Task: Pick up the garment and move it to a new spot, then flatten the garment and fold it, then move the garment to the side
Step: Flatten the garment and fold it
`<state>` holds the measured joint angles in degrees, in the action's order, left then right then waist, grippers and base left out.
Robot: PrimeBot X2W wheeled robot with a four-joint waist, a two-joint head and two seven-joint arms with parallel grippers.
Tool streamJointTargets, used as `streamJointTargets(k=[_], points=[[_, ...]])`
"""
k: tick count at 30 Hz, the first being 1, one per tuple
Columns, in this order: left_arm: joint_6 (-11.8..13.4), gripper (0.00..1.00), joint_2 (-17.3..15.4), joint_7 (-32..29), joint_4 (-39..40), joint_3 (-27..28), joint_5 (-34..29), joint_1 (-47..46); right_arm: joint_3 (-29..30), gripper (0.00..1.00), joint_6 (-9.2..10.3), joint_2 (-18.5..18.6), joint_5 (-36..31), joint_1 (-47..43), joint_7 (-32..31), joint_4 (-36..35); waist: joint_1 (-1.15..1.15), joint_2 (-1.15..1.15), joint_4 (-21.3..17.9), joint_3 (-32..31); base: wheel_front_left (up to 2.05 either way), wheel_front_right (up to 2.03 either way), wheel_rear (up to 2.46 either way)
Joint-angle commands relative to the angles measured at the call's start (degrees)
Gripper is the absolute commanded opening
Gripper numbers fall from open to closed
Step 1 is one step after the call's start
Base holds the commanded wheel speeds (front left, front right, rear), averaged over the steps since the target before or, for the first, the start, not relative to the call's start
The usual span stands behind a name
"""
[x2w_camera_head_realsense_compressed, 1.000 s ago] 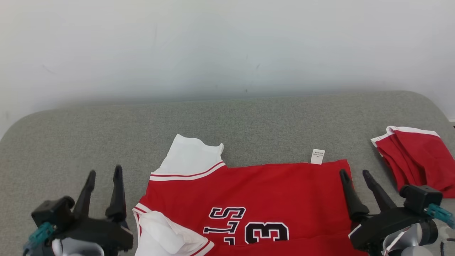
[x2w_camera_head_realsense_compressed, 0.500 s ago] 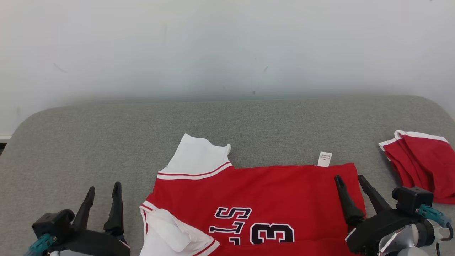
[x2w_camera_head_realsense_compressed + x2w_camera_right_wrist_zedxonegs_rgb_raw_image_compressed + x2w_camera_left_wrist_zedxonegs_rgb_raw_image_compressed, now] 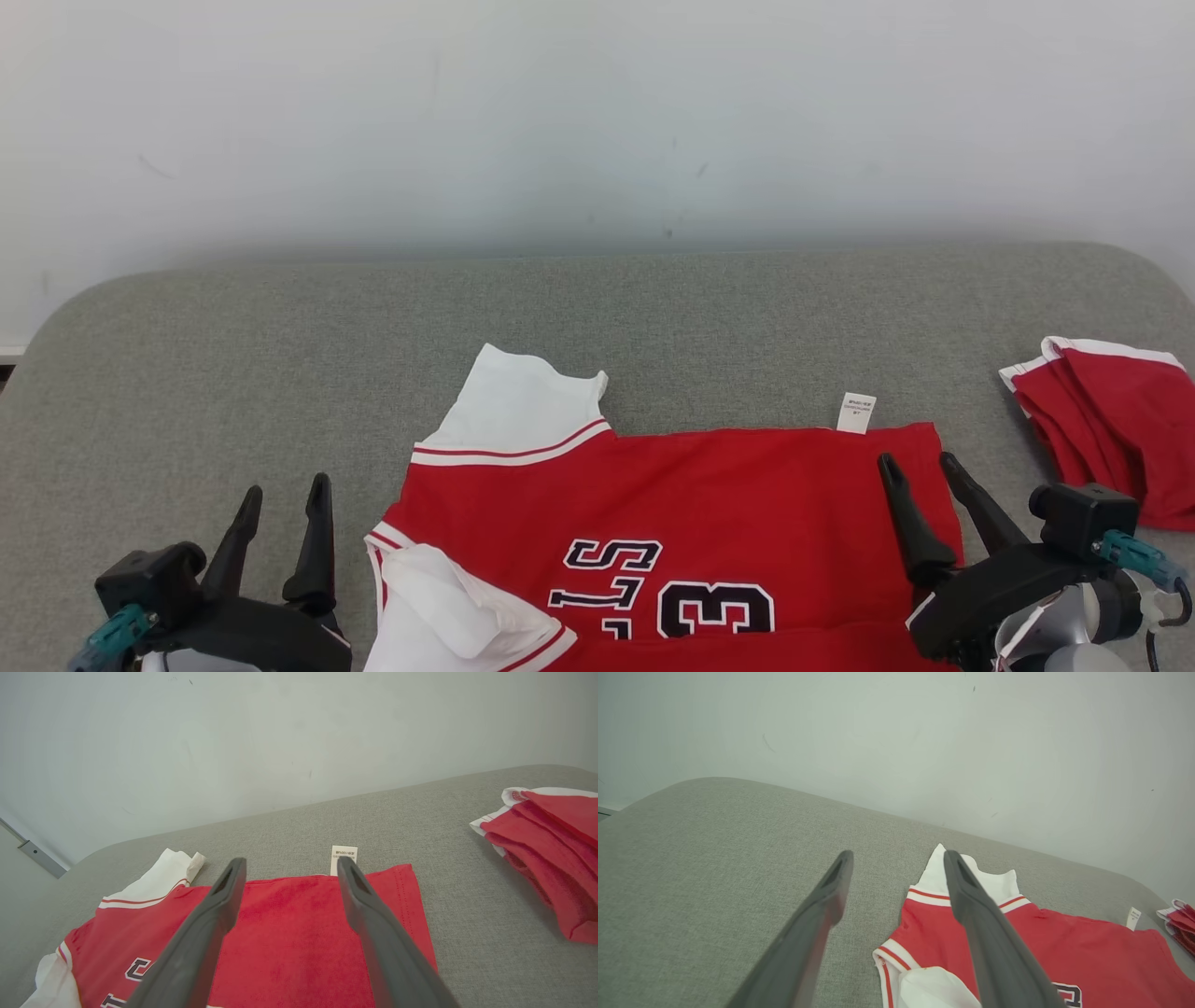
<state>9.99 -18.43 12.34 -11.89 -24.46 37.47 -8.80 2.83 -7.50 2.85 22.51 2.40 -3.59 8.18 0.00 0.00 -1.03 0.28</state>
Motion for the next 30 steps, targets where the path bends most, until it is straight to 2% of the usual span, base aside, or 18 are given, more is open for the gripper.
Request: streamJointTargets(k=[1, 9, 13, 15, 19, 23, 26, 30], points=[[0.1, 1.00, -0.3, -0.2, 0.1, 0.0, -0.1, -0.5, 0.1, 1.00, 0.04, 0.1, -0.7, 0.5, -0.1, -0.2, 0.00, 0.00, -0.1, 0.2, 0.00, 0.00, 0.00], [0.7, 1.00, -0.6, -1.5, 1.2, -0.9, -0.9, -2.1, 0.5, 1.00, 0.04, 0.1, -1.7, 1.6, -0.8, -1.0, 0.00, 0.00, -0.4, 2.0, 0.00, 0.00, 0.00], [-0.7, 1.00, -1.3, -5.0, 2.0, -2.3, -1.1, -5.1, 2.1, 1.00, 0.04, 0.1, -3.5, 3.3, -3.9, -2.2, 0.00, 0.00, -0.4, 3.8, 0.00, 0.00, 0.00], [-1.4, 1.00, -1.4, -7.5, 1.8, -3.2, -1.2, -7.7, 3.0, 1.00, 0.04, 0.1, -4.8, 4.3, -7.4, -2.6, 0.00, 0.00, -0.4, 4.7, 0.00, 0.00, 0.00], [-2.8, 1.00, -0.6, -14.6, -0.1, -6.4, -2.1, -14.1, 4.2, 1.00, 0.04, 0.1, -5.0, 6.3, -18.4, -3.5, 0.00, 0.00, -0.5, 6.4, 0.00, 0.00, 0.00], [-2.5, 1.00, 0.3, -23.1, -3.5, -8.8, -3.2, -22.2, 5.9, 1.00, 0.04, 0.1, -5.8, 9.5, -28.5, -5.5, 0.00, 0.00, -1.3, 8.8, 0.00, 0.00, 0.00], [-1.8, 1.00, 2.5, -30.3, -6.9, -11.3, -4.4, -29.3, 8.4, 1.00, 0.04, 0.2, -7.2, 12.1, -35.1, -7.1, 0.00, 0.00, -0.9, 11.6, 0.00, 0.00, 0.00], [-2.3, 1.00, 5.7, -34.3, -11.9, -13.1, -5.9, -37.8, 9.5, 1.00, 0.04, 0.1, -8.0, 15.9, -42.0, -8.2, 0.00, 0.00, -1.3, 14.9, 0.00, 0.00, 0.00]])
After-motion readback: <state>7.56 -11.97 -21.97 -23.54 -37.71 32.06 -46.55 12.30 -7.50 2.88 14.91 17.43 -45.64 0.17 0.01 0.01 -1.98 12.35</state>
